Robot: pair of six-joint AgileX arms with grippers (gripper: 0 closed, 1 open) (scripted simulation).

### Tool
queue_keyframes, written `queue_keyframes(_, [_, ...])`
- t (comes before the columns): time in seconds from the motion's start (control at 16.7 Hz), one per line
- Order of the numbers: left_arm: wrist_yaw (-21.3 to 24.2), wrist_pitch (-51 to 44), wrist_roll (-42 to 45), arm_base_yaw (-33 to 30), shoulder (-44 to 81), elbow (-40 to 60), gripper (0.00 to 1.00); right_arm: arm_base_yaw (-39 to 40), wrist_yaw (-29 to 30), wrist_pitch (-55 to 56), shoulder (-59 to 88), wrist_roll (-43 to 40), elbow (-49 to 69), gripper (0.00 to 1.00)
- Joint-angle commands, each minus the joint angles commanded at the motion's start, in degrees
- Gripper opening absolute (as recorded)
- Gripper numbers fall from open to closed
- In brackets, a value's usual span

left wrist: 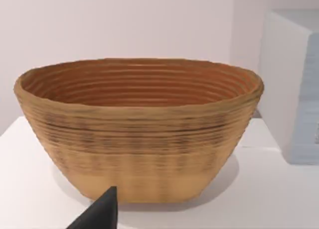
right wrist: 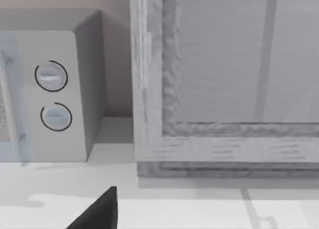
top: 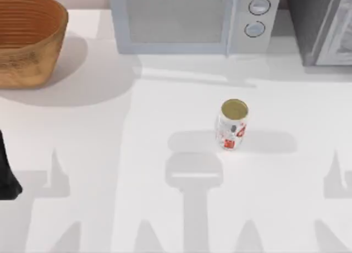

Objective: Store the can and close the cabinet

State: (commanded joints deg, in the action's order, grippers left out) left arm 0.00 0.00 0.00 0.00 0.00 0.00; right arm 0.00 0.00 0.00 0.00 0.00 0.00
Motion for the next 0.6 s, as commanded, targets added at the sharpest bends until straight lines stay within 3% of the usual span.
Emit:
queue_keyframes(0.3, [0.0, 0.0, 0.0, 0.0, 0.0, 0.0, 1.00, 1.3, 1.3, 2.5, 3.3, 0.0, 0.9, 1.00])
queue_keyframes(0.6, [0.0, 0.0, 0.0, 0.0, 0.0, 0.0, 1.00, 7.4, 7.7, 14.4, 19.5, 0.1, 5.0, 1.00])
